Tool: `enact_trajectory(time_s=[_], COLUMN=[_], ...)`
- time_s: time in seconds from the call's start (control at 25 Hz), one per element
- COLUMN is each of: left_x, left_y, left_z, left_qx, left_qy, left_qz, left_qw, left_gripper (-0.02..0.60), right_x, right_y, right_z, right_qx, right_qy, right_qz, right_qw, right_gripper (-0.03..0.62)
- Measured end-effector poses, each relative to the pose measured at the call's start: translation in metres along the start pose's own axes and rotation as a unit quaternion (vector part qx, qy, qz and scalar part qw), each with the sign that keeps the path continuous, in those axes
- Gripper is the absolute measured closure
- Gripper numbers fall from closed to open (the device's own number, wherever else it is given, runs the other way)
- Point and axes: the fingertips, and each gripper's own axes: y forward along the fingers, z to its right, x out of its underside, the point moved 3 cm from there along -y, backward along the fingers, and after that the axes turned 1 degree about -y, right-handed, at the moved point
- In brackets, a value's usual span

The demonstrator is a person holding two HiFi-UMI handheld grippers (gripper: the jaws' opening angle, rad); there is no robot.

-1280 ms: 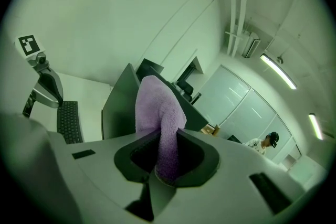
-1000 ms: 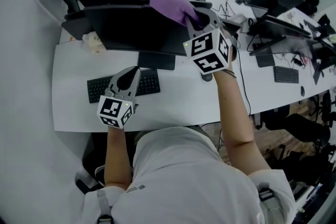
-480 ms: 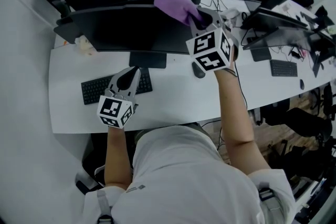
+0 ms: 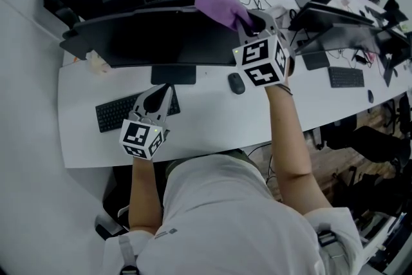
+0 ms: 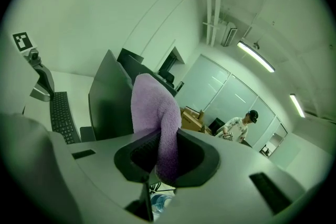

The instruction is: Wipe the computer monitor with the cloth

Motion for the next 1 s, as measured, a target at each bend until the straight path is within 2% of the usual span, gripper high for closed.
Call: enact_trajectory(time_s=[0.56,1.0], left_x=[0.000,0.003], left_y=[0.015,0.017], left_z=[0.028,0.045], left_qx=[0.013,0.016], left_qy=[0.014,0.021], left_qz=[-0.016,-0.033], left_qw=[0.9997,0.9991], left_gripper=[0.581,0.581], right_x=[0.044,0.071], right_y=[-0.023,-0.030], right_z=[0.028,0.033], right_qx=[0.031,0.034], right_qy=[0.051,0.097], right_qz=[0.000,0.004], right_qw=[0.998,0.995], right_gripper=[0.522,0.522])
